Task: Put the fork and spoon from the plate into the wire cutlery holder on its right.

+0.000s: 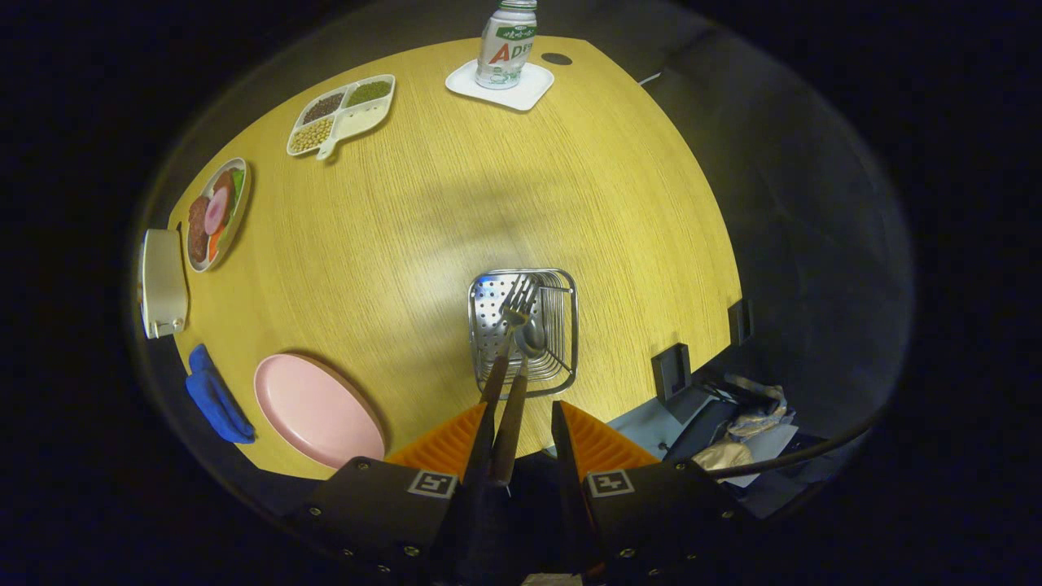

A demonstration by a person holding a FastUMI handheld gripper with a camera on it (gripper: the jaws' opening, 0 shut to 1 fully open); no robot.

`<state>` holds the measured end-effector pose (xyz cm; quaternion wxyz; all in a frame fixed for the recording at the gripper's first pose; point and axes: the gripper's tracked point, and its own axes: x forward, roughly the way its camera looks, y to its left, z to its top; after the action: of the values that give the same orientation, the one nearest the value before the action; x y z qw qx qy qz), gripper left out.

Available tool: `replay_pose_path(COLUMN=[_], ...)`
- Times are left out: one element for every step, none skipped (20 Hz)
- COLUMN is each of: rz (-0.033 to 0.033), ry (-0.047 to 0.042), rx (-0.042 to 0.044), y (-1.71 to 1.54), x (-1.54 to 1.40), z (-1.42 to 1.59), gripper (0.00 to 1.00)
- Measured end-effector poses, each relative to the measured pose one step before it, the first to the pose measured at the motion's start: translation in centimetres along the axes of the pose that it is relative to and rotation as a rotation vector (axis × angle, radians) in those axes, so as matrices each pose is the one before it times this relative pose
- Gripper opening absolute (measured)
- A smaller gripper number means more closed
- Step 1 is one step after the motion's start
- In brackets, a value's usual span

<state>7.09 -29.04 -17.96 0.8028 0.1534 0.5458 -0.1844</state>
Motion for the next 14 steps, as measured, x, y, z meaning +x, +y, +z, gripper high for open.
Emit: replay_pose_path(rz=[0.01206,0.00467,-0.00264,-0.00369,0.00202,0.00725,0.00680,0.00055,-0.00928,-0.01236,-0.00303,-0.00012,-0.00067,-0.00765], ry=[-0.01520,-0.01004,-0.00785,-0.00912,-0.01638,-0.01898,-0.01893,-0.01256,-0.02332,-0.03608,-0.04675,-0.05227,-0.05650,-0.05652], rx=[0.00859,0.00304,-0.00324,-0.00320,-0.00144,0.00337,0.00165,-0.00222,-0.01054,-0.00580,-0.00120,0.00316,0.00237,-0.00431], y=[0.343,0.153,0.058,0.078,0.168,0.324,0.288,0.146,-0.029,-0.114,0.096,0.203,0.083,-0.109], x=[-0.148,-0.202,-0.218,-0.153,-0.217,-0.151,-0.190,-0.127,-0.354,-0.292,-0.314,-0.260,-0.431,-0.449], z=[0.207,0.033,0.022,0.066,0.131,0.234,0.139,0.010,0.231,0.501,0.617,0.614,0.647,0.620], gripper=[0.44,0.43,0.43,0.43,0.43,0.43,0.43,0.44,0.44,0.43,0.43,0.43,0.43,0.44])
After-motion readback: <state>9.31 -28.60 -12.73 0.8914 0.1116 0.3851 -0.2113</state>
